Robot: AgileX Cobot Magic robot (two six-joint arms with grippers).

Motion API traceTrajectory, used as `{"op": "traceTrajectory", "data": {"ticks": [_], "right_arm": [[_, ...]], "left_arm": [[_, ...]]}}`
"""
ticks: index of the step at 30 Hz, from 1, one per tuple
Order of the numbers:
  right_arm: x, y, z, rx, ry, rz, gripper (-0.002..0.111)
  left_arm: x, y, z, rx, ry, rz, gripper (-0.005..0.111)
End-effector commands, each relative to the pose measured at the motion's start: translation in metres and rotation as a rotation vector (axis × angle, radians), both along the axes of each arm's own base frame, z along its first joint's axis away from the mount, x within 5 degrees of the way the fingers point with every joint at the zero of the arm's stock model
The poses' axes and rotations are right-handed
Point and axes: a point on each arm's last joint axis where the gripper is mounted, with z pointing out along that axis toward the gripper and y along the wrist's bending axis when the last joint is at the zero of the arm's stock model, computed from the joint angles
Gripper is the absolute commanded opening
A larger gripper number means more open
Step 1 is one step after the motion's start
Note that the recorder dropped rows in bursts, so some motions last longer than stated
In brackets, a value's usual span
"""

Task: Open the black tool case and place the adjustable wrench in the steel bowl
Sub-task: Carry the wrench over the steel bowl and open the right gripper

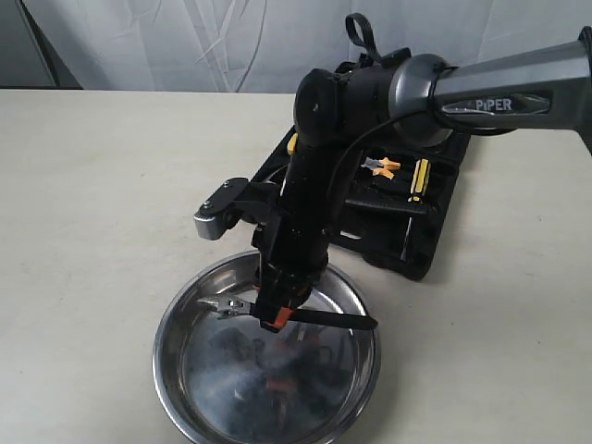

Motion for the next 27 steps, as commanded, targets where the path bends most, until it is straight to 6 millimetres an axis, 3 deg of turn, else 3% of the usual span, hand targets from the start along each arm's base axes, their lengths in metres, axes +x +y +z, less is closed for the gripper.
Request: {"op": "traceTrajectory", "data": {"ticks": [1, 10, 18, 27], "right_arm": [[-0.003, 0.007, 0.004, 0.057, -0.004, -0.033, 0.0], [-0.006, 0.006, -0.007, 0.047, 0.033, -0.041, 0.002], [-0.006, 0.006, -0.013, 0.035, 0.043, -0.041, 0.035], [-0.006, 0.005, -0.01, 0.036, 0.045, -0.037, 0.035]], "left_arm": [[0.0, 0.0, -0.001, -0.001, -0.005, -0.007, 0.0], [0.0, 0.0, -0.001, -0.001, -0.005, -0.007, 0.0], [0.0, 0.0, -0.001, -0.001, -0.005, -0.007, 0.0], [0.0, 0.0, -0.001, -0.001, -0.005, -0.007, 0.0]]}}
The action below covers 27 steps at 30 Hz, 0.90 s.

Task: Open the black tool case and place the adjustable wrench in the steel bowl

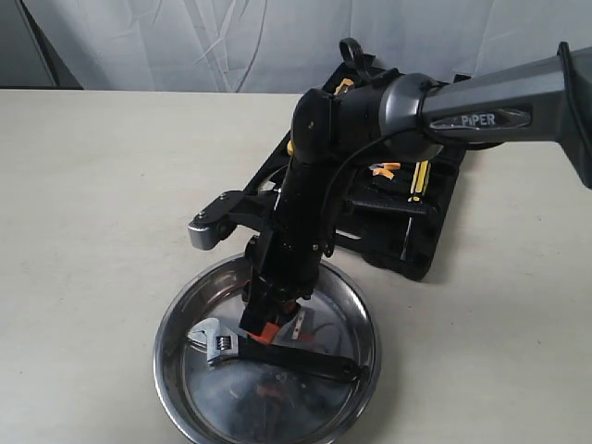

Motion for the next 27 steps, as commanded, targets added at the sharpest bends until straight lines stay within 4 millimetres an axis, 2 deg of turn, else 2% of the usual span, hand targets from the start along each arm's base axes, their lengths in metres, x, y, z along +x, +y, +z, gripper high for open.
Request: {"op": "traceTrajectory", "data": {"ticks": [1, 4, 5, 10, 13, 17, 20, 23, 27], "right_arm": [[-0.001, -0.001, 0.009, 0.013, -0.005, 0.011, 0.033], [-0.001, -0.002, 0.03, 0.055, -0.061, 0.016, 0.011], [-0.001, -0.003, 0.039, 0.074, -0.105, 0.019, -0.001], [0.013, -0.023, 0.092, 0.151, -0.339, -0.095, 0.0], [0.018, -0.053, 0.115, 0.19, -0.426, -0.229, 0.0], [0.013, -0.111, 0.135, 0.252, -0.599, -0.535, 0.0], [-0.009, -0.15, 0.137, 0.298, -0.7, -0.761, 0.0], [-0.036, -0.174, 0.129, 0.347, -0.75, -0.928, 0.0], [-0.072, -0.189, 0.108, 0.326, -0.68, -0.981, 0.0]], "left_arm": [[0.0, 0.0, -0.001, -0.001, -0.005, -0.007, 0.0], [0.0, 0.0, -0.001, -0.001, -0.005, -0.007, 0.0], [0.0, 0.0, -0.001, -0.001, -0.005, -0.007, 0.0], [0.0, 0.0, -0.001, -0.001, -0.005, -0.007, 0.0], [0.0, 0.0, -0.001, -0.001, -0.005, -0.007, 0.0], [0.0, 0.0, -0.001, -0.001, -0.005, -0.007, 0.0], [0.0, 0.0, -0.001, -0.001, -0.005, -0.007, 0.0], [0.0, 0.0, -0.001, -0.001, -0.005, -0.007, 0.0], [0.0, 0.0, -0.001, -0.001, -0.005, -0.007, 0.0]]}}
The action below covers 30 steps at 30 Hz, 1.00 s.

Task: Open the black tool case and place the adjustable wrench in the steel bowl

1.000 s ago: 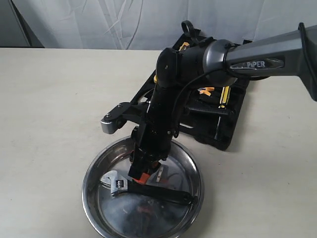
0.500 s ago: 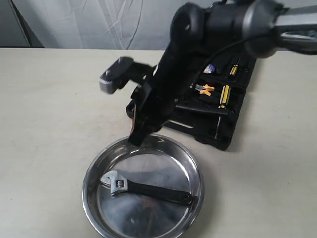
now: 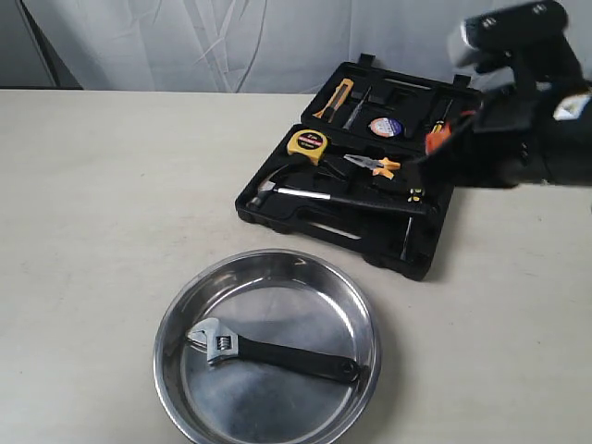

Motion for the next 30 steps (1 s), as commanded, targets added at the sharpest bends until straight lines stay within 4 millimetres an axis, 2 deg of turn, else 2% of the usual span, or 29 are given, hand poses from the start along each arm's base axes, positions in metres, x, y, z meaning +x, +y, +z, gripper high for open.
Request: {"op": "traceTrajectory", "data": {"ticks": [1, 5, 7, 10, 13, 16, 19, 23, 26, 30], "right_arm": [[-0.036, -0.016, -0.021, 0.032, 0.074, -0.045, 0.0], [-0.053, -0.019, -0.033, 0.01, 0.17, -0.006, 0.0], [-0.057, -0.019, -0.036, 0.0, 0.215, 0.013, 0.0], [-0.056, -0.02, -0.036, -0.024, 0.192, 0.019, 0.0], [-0.053, -0.022, -0.029, -0.034, 0.11, 0.012, 0.0], [-0.061, -0.031, -0.011, 0.011, 0.013, -0.026, 0.0], [-0.077, -0.051, 0.016, 0.064, -0.132, -0.105, 0.0], [-0.117, -0.084, 0.042, 0.11, -0.363, -0.278, 0.0], [-0.142, -0.094, 0.044, 0.115, -0.478, -0.363, 0.0], [-0.161, -0.095, 0.031, 0.108, -0.501, -0.376, 0.0]], "left_arm": [[0.0, 0.0, -0.001, -0.001, -0.005, -0.007, 0.0], [0.0, 0.0, -0.001, -0.001, -0.005, -0.007, 0.0], [0.0, 0.0, -0.001, -0.001, -0.005, -0.007, 0.0], [0.0, 0.0, -0.001, -0.001, -0.005, -0.007, 0.0], [0.0, 0.0, -0.001, -0.001, -0.005, -0.007, 0.0], [0.0, 0.0, -0.001, -0.001, -0.005, -0.007, 0.0], [0.0, 0.0, -0.001, -0.001, -0.005, -0.007, 0.0], [0.0, 0.0, -0.001, -0.001, -0.005, -0.007, 0.0], [0.0, 0.0, -0.001, -0.001, -0.005, -0.007, 0.0], [0.0, 0.0, -0.001, -0.001, -0.005, -0.007, 0.0]]}}
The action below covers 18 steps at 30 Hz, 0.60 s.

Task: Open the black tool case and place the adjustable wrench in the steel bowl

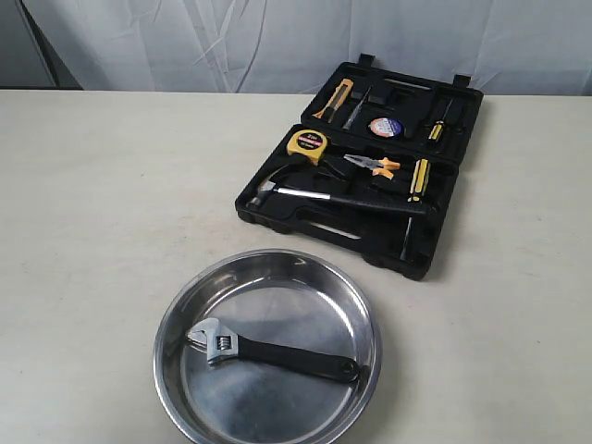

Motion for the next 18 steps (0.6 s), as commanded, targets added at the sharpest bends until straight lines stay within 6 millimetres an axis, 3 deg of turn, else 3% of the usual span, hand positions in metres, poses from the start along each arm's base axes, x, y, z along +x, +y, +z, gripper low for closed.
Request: {"op": "traceTrajectory", "data": {"ticks": [1, 18], "right_arm": [[-0.017, -0.001, -0.019, -0.01, -0.004, -0.019, 0.0], [-0.027, -0.015, -0.118, 0.071, 0.081, -0.187, 0.0]], "left_arm": [[0.0, 0.0, -0.001, -0.001, -0.005, -0.007, 0.0], [0.0, 0.0, -0.001, -0.001, -0.005, -0.007, 0.0]]}}
